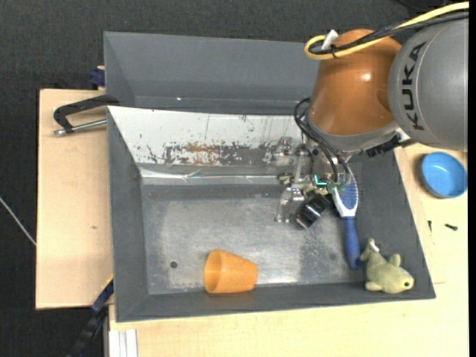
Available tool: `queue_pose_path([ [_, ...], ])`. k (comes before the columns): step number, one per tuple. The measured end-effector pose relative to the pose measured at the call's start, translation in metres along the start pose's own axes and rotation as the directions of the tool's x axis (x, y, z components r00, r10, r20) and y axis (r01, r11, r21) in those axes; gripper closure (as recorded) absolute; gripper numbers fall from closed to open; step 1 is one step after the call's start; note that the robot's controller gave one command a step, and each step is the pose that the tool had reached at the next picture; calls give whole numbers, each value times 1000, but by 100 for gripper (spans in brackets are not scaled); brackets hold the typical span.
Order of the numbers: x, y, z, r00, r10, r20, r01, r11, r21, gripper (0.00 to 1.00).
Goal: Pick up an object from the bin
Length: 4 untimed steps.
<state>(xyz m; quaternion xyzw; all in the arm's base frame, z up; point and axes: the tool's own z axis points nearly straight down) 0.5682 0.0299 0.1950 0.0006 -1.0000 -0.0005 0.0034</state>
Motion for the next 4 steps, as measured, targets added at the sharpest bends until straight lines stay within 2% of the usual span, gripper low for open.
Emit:
queue_pose_path([
  [1, -10, -112, 84, 991, -131, 2, 131, 991, 3, 0],
  [2, -19, -113, 108, 1000, 15, 8, -14, 1000, -15, 0],
  [3, -19, -112, 107, 1000, 13, 9, -13, 1000, -16, 100],
  [4, -16, -157, -79, 971, -239, 21, 239, 971, 9, 100],
])
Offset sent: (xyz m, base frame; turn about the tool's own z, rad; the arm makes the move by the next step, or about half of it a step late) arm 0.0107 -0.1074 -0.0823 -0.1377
